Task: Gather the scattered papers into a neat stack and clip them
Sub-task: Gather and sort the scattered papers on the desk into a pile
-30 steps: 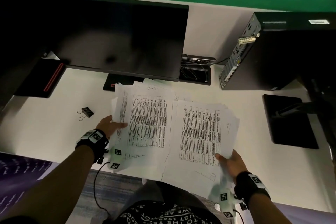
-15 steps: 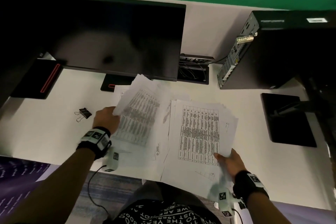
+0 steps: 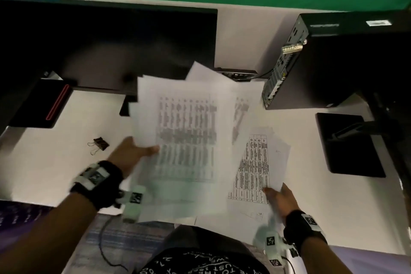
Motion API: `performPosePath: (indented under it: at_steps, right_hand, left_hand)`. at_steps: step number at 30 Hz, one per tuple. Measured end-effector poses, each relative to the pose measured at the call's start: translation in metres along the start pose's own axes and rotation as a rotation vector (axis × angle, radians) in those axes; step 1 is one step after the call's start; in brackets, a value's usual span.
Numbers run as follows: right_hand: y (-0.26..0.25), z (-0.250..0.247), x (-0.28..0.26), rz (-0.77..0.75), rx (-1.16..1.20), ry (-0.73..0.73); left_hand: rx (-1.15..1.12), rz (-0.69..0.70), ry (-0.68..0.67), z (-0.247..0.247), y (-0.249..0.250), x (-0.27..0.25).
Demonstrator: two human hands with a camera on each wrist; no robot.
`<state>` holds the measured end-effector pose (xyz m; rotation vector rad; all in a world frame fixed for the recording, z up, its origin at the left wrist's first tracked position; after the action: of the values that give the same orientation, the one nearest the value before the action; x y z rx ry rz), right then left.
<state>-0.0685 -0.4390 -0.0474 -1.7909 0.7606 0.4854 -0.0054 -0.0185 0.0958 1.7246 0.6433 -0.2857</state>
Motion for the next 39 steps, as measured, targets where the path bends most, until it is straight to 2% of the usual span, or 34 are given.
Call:
performPosePath:
  at_steps: [2, 6, 9, 11, 14, 16, 20, 22, 25, 29, 31, 33, 37, 39]
  right_hand:
    - [-0.004, 0.001, -0.001, 0.019, 0.059, 0.021]
    - [-0.014, -0.001, -0.011, 0.027, 0.061, 0.021]
    - [-0.015, -0.001, -0.014, -0.016, -0.074, 0.026]
    - [-0.013, -0.001, -0.010, -0.032, -0.127, 0.052]
    - [-0.013, 0.000, -0.011, -0.041, -0.145, 0.029]
    - [-0.019, -0.002, -0.015, -0.030, -0.181, 0.023]
    - [-0.025, -0.004, -0.015, -0.042, -0.199, -0.003]
    - [-0.027, -0.002, -0.016, -0.054, -0.179, -0.008]
    - [-0.026, -0.001, -0.016, -0.022, -0.108, 0.027]
    - [-0.022, -0.001, -0.014, 0.032, -0.009, 0.006]
    - [-0.021, -0.003, -0.013, 0.035, -0.017, 0.002]
    - [-0.022, -0.003, -0.017, 0.033, -0.056, 0.001]
    - [-0.020, -0.002, -0.020, 0.039, -0.068, 0.011]
    - [-0.022, -0.001, -0.022, 0.038, -0.055, 0.014]
  left_hand:
    - [0.042, -0.095, -0.120, 0.040, -0.032, 0.004]
    - [0.356, -0.193, -0.284, 0.097, -0.080, 0.010]
    - [0.560, -0.124, -0.355, 0.120, -0.088, 0.010]
    - [0.613, -0.075, -0.378, 0.126, -0.085, 0.009]
    - [0.667, -0.035, -0.305, 0.119, -0.071, 0.008]
    - [0.732, 0.039, -0.225, 0.102, -0.053, 0.010]
    - [0.909, 0.375, 0.003, 0.051, 0.002, 0.008]
    - [0.868, 0.466, 0.086, 0.027, 0.031, 0.003]
    - [0.617, 0.445, 0.122, -0.001, 0.066, -0.001]
    - [-0.043, 0.403, -0.025, -0.004, 0.081, 0.001]
    - [-0.176, 0.337, -0.090, 0.008, 0.071, 0.012]
    - [-0.134, 0.266, -0.119, 0.028, 0.051, 0.026]
    - [0.130, 0.071, -0.108, 0.074, -0.008, 0.049]
    - [0.266, 0.025, -0.099, 0.098, -0.036, 0.051]
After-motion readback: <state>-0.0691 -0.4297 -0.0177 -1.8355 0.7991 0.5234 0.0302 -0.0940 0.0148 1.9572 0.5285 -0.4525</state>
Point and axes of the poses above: each hand's wrist, its own x-axis towards the middle knuckle, its own z-axis out of the palm, y = z × x, the point moved 1 cm from there along x, towards the middle knuckle, and after that the axes turned 4 degrees about y, right-handed, at the moved point
